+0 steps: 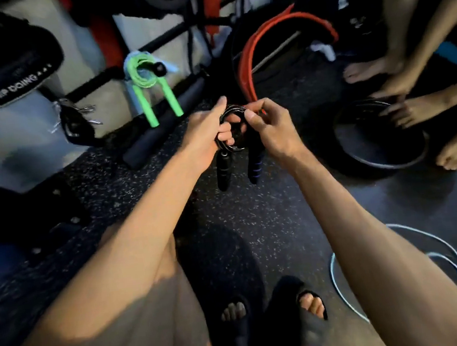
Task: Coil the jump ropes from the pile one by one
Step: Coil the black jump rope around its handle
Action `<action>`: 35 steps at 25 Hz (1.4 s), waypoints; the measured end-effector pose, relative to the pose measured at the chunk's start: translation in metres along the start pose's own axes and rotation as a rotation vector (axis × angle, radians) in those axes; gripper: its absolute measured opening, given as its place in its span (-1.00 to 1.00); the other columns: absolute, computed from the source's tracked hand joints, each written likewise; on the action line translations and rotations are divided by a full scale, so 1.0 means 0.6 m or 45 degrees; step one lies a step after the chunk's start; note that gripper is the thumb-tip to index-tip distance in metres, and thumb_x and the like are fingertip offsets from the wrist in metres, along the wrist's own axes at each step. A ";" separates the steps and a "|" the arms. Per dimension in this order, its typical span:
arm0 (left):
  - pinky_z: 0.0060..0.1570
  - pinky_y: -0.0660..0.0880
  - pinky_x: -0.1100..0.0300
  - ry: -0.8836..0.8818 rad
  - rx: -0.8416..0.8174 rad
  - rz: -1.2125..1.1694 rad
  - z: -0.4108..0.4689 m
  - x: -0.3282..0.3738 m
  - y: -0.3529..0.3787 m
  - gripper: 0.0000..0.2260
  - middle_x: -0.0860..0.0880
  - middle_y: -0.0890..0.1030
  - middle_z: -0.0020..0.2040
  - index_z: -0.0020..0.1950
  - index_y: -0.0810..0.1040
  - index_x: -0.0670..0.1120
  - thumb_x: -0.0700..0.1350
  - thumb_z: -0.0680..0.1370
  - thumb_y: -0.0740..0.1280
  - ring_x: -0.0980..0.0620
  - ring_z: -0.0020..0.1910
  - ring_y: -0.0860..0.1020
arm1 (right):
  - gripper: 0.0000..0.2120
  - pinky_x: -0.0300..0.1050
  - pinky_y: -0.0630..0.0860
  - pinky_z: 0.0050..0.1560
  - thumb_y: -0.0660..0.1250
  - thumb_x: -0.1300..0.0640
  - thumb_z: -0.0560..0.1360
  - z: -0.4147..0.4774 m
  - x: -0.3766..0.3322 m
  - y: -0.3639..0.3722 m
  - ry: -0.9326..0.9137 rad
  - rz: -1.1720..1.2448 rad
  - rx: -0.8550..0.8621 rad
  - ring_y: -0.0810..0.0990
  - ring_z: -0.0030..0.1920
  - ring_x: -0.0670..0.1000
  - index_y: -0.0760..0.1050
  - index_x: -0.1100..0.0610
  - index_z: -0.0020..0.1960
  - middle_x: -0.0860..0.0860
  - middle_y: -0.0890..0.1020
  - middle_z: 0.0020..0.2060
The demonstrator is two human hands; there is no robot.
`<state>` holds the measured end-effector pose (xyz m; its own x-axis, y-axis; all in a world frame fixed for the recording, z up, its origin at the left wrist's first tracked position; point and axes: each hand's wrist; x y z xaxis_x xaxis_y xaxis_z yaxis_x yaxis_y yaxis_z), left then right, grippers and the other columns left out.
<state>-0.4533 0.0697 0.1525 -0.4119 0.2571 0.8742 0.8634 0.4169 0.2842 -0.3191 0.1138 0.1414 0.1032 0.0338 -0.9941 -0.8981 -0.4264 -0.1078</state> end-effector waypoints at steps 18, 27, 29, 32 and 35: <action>-0.18 0.59 0.19 0.600 0.666 0.022 0.142 -0.012 -0.163 -0.77 -0.25 0.60 -0.01 0.25 0.48 -0.31 -0.34 0.60 0.23 -0.03 -0.09 0.58 | -0.86 -0.40 0.45 -0.06 0.20 0.33 0.59 0.247 0.111 0.201 -0.164 0.084 -0.284 0.51 -0.23 -0.16 0.43 0.28 0.14 0.02 0.54 -0.23; 0.00 0.55 0.21 1.151 1.106 0.831 0.314 0.051 -0.208 -0.84 -0.05 0.61 -0.04 0.03 0.68 -0.07 -0.22 0.49 0.37 0.08 -0.11 0.61 | -0.89 -0.49 0.40 -0.16 0.23 0.25 0.58 0.381 0.111 0.258 -0.510 -0.021 0.189 0.53 -0.25 -0.24 0.40 0.28 0.08 -0.06 0.56 -0.18; -0.03 0.56 0.15 1.177 1.139 0.906 0.338 0.051 -0.231 -0.84 -0.03 0.62 -0.08 0.01 0.69 -0.06 -0.20 0.47 0.39 0.05 -0.15 0.61 | -0.89 -0.39 0.43 -0.22 0.22 0.22 0.59 0.400 0.121 0.270 -0.550 -0.097 0.177 0.51 -0.32 -0.16 0.41 0.27 0.05 -0.11 0.52 -0.26; -0.03 0.54 0.16 1.180 1.137 0.994 0.363 0.045 -0.258 -0.87 -0.04 0.62 -0.13 -0.02 0.70 -0.13 -0.23 0.47 0.41 0.05 -0.17 0.60 | -0.89 -0.16 0.40 -0.22 0.21 0.16 0.61 0.416 0.152 0.283 -0.588 -0.228 0.147 0.49 -0.34 0.00 0.42 0.21 -0.01 -0.01 0.60 -0.31; -0.01 0.51 0.23 1.199 1.077 1.282 0.379 0.047 -0.281 -0.82 -0.08 0.60 -0.10 0.08 0.68 -0.15 -0.25 0.52 0.35 0.01 -0.13 0.57 | -0.87 -0.13 0.44 -0.17 0.19 0.15 0.60 0.433 0.172 0.296 -0.587 -0.395 0.179 0.56 -0.31 0.06 0.50 0.15 0.01 0.05 0.67 -0.27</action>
<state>-0.6767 0.2048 0.0400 0.7834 0.2441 0.5716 0.1280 0.8366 -0.5327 -0.5787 0.2762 0.0161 0.2025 0.5424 -0.8154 -0.9069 -0.2102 -0.3651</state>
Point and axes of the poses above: each hand's wrist, its own z-axis towards the middle knuckle, its own y-axis out of the palm, x = y × z
